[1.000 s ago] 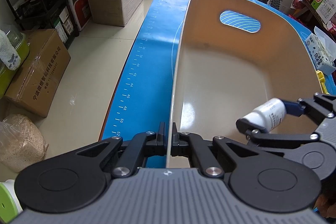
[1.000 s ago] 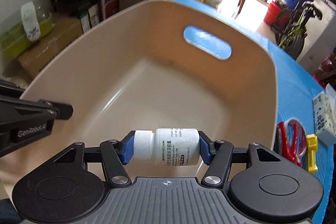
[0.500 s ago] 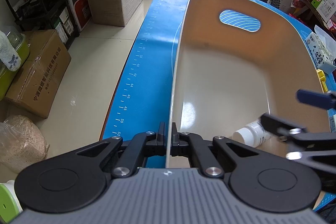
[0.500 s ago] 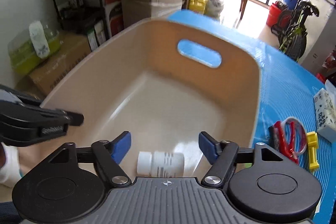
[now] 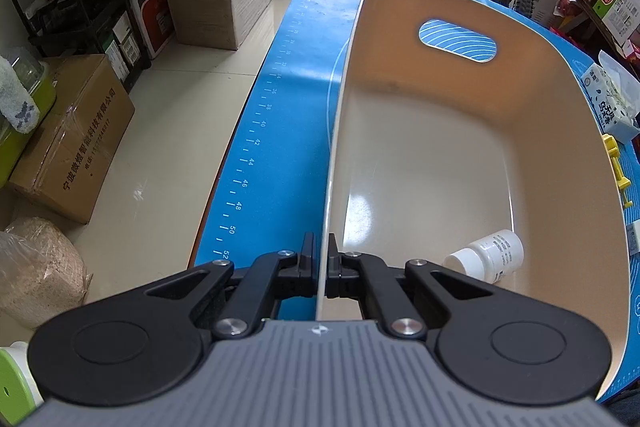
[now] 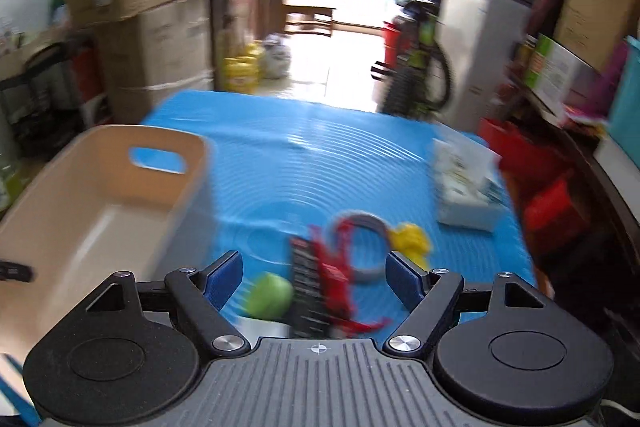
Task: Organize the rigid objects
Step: 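Carry the pill bottle into the basket and open the right tool, then grasp the white charger plug with the right tool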
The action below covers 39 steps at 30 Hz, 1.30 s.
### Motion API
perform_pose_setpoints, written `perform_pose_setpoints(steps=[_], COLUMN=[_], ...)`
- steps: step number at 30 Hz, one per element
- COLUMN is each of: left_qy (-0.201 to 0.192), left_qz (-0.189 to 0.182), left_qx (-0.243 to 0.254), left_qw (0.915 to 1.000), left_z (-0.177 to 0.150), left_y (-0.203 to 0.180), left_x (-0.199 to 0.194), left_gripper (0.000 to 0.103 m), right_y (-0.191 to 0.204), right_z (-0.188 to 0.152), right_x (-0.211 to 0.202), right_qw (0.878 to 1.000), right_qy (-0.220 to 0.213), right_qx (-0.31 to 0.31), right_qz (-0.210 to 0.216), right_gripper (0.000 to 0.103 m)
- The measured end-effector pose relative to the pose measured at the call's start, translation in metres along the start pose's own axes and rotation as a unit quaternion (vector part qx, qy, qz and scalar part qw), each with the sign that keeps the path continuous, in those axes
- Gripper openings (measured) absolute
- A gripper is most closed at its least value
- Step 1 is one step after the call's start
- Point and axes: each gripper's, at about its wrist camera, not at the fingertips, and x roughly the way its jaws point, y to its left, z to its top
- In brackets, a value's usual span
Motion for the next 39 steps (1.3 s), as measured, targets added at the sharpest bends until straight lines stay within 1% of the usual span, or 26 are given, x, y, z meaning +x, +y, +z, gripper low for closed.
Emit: perform_pose_setpoints(steps=[2, 6, 9, 14, 20, 21, 23, 24, 25, 27, 28, 29, 34, 39], left_qy=[0.0, 0.0, 0.0, 0.0, 0.0, 0.0, 0.0, 0.0, 0.0, 0.0, 0.0, 0.0, 0.0, 0.0], left_qz=[0.0, 0.0, 0.0, 0.001, 0.001, 0.0, 0.0, 0.001, 0.0, 0.0, 0.0, 0.0, 0.0, 0.0], left_qx=[0.0, 0.0, 0.0, 0.0, 0.0, 0.0, 0.0, 0.0, 0.0, -0.001, -0.001, -0.001, -0.002, -0.001], left_qw=[1.0, 1.0, 1.0, 1.0, 1.0, 1.0, 1.0, 1.0, 1.0, 1.0, 1.0, 1.0, 1.0, 1.0], left_z=[0.0, 0.0, -0.001, 0.0, 0.0, 0.0, 0.0, 0.0, 0.0, 0.0, 0.0, 0.0, 0.001, 0.001], left_y=[0.0, 0.0, 0.001, 0.0, 0.001, 0.001, 0.001, 0.001, 0.001, 0.001, 0.001, 0.001, 0.001, 0.0], left_x=[0.0, 0.0, 0.0, 0.0, 0.0, -0.001, -0.001, -0.001, -0.001, -0.001, -0.001, -0.001, -0.001, 0.0], left_gripper=[0.004, 0.004, 0.004, 0.004, 0.004, 0.004, 0.004, 0.004, 0.004, 0.004, 0.004, 0.004, 0.004, 0.004], right_y=[-0.027, -0.065, -0.081, -0.086, -0.09, -0.091, -0.091, -0.091, -0.091, -0.093, -0.093, -0.092, -0.086, -0.082], right_z=[-0.01, -0.029, -0.044, -0.059, -0.069, -0.072, -0.078, -0.08, -0.082, -0.084, -0.084, -0.084, -0.085, -0.078], right_x=[0.007, 0.025, 0.037, 0.063, 0.089, 0.092, 0.098, 0.099, 0.098, 0.097, 0.096, 0.096, 0.087, 0.069], right_qw=[0.999, 0.996, 0.995, 0.995, 0.992, 0.992, 0.991, 0.991, 0.991, 0.992, 0.992, 0.992, 0.993, 0.995], right_qy=[0.012, 0.037, 0.054, 0.076, 0.101, 0.105, 0.113, 0.115, 0.108, 0.104, 0.101, 0.1, 0.091, 0.069], right_qx=[0.014, 0.028, 0.047, 0.027, 0.042, 0.044, 0.045, 0.045, 0.049, 0.062, 0.068, 0.065, 0.054, 0.059], right_qz=[-0.03, -0.071, -0.067, -0.061, -0.056, -0.055, -0.056, -0.056, -0.054, -0.042, -0.04, -0.044, -0.05, -0.051], right_gripper=[0.082, 0.082, 0.082, 0.082, 0.08, 0.079, 0.071, 0.068, 0.067, 0.059, 0.049, 0.046, 0.042, 0.042])
